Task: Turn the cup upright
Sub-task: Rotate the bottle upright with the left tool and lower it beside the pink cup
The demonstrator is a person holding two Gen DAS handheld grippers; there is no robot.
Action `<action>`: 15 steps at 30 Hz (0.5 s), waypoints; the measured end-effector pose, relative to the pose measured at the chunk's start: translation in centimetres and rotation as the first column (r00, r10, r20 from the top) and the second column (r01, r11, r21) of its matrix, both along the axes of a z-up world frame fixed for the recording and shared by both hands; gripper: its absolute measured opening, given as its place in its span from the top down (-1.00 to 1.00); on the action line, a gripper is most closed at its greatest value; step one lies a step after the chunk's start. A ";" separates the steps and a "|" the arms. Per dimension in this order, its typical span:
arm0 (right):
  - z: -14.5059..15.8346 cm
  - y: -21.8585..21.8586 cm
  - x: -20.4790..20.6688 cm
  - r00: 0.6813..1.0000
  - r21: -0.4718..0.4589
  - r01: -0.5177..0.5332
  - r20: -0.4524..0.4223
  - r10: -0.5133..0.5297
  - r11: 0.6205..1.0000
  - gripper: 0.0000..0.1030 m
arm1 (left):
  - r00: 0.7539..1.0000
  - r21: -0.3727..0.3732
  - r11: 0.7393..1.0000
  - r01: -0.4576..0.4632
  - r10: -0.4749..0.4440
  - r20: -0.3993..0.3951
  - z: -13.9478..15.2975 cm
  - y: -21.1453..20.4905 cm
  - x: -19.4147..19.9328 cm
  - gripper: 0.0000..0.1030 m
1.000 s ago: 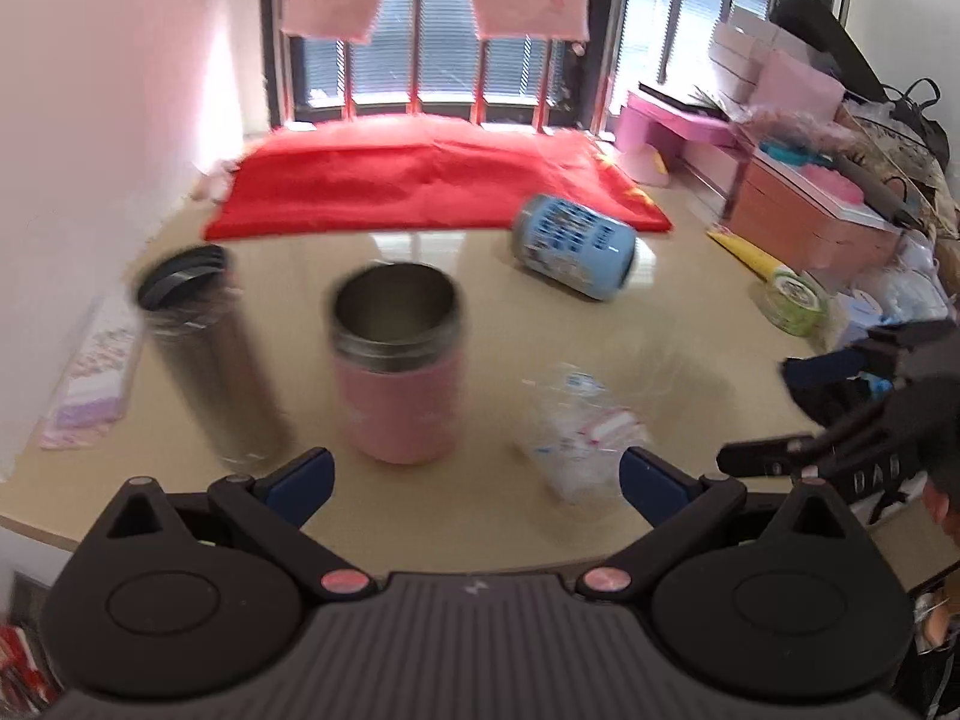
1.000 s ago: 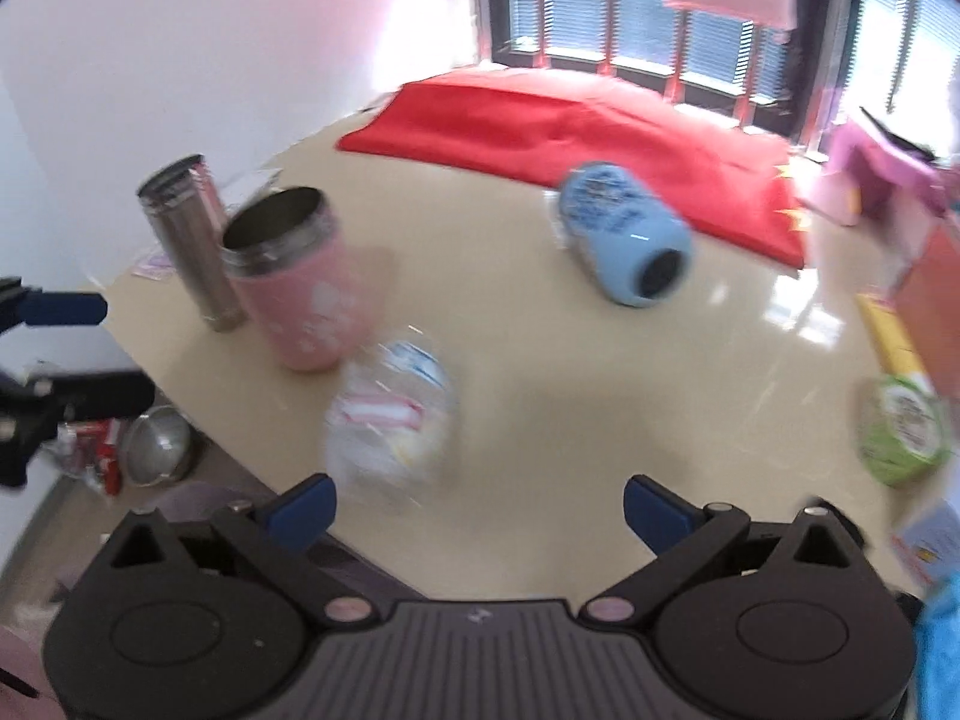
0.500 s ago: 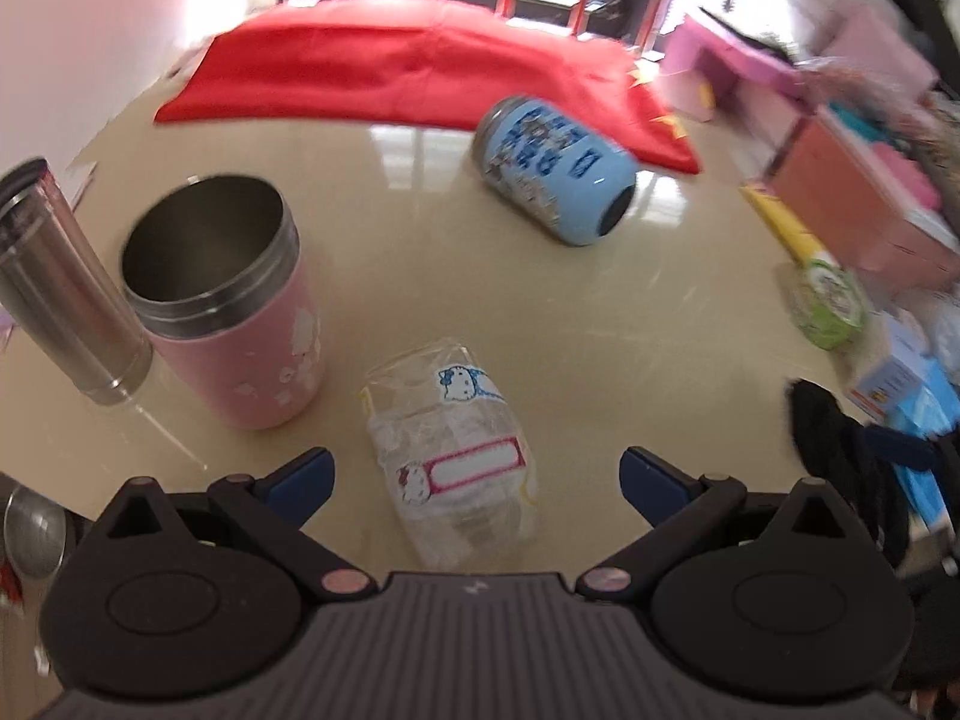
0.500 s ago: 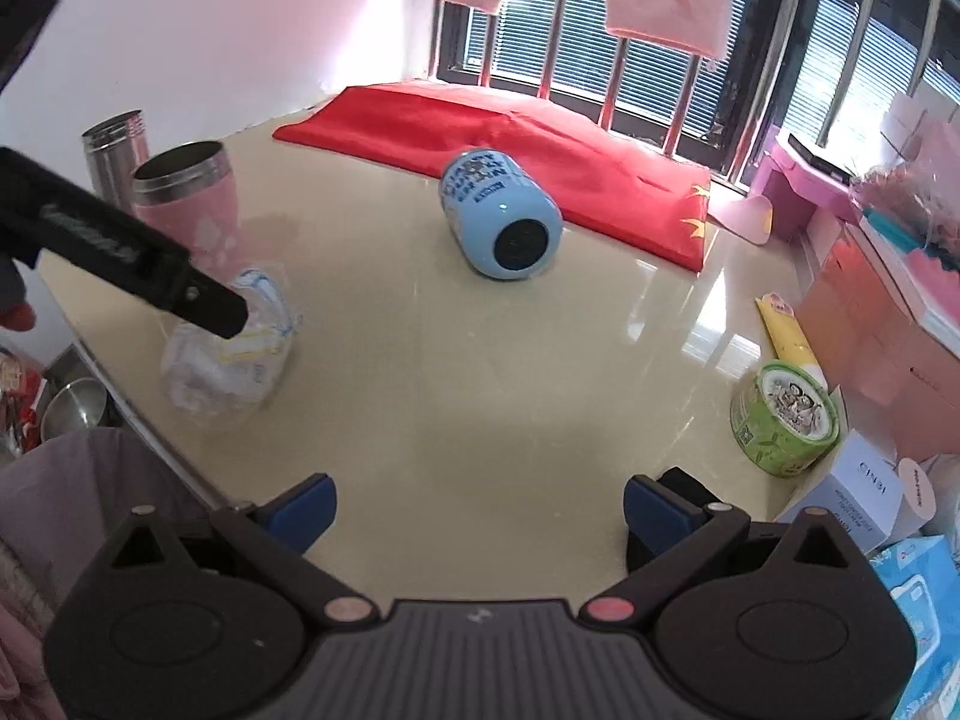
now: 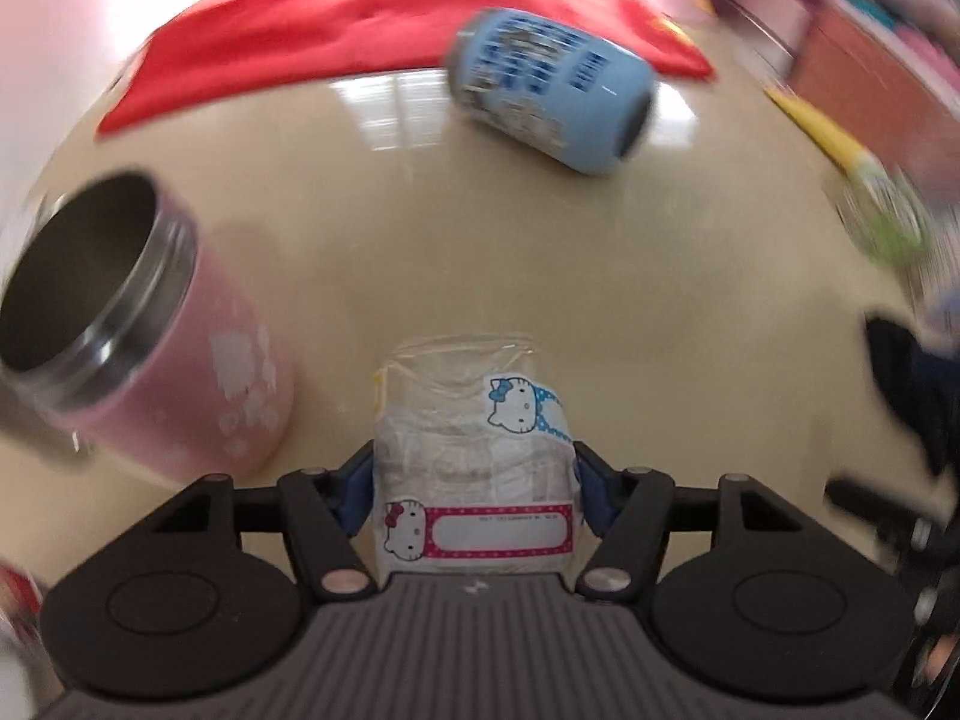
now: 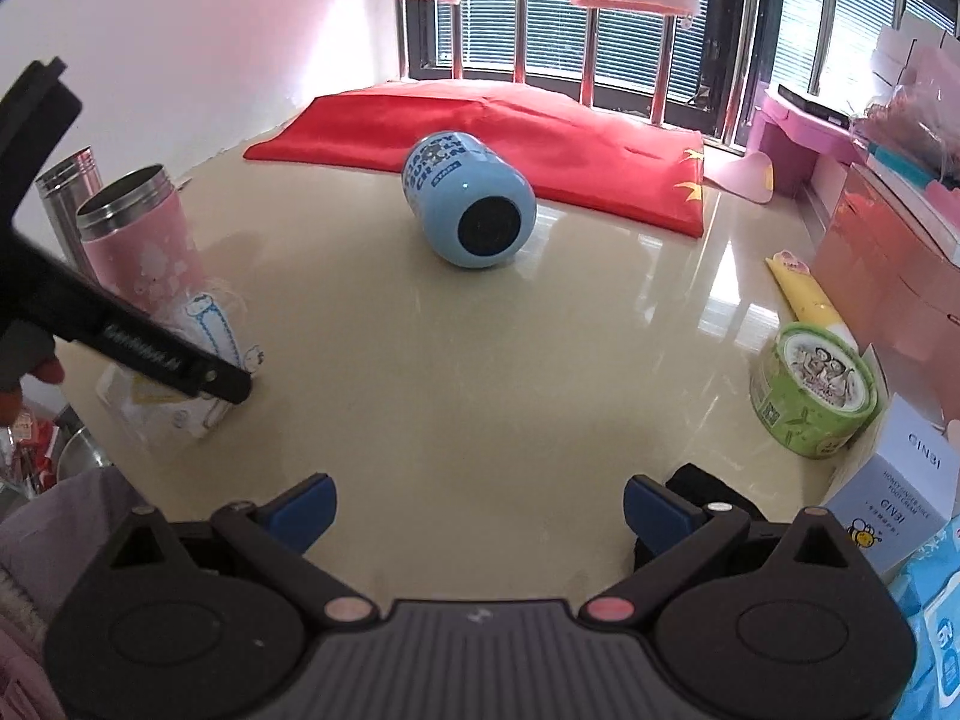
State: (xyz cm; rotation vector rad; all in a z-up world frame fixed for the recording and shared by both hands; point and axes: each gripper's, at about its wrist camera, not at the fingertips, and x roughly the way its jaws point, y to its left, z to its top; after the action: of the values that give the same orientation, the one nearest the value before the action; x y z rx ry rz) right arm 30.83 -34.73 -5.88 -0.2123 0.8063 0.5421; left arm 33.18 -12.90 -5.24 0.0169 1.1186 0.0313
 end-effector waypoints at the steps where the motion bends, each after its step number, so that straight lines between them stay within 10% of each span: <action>1: -0.1 0.0 0.0 1.000 0.000 0.002 -0.003 -0.002 1.000 -0.99 | 0.999 0.017 0.999 0.037 -0.037 -0.008 0.0 -0.1 0.0 -0.29; 15: 0.3 0.2 -0.8 1.000 -0.002 0.010 -0.008 -0.010 1.000 -0.99 | 0.994 0.037 0.994 0.107 -0.107 -0.012 0.6 -1.1 0.8 -0.77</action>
State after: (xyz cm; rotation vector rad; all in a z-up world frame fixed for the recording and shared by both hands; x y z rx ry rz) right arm 30.06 -34.49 -5.59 -0.2075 0.8151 0.5329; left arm 33.97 -14.04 -4.64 0.1110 1.1256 -0.0431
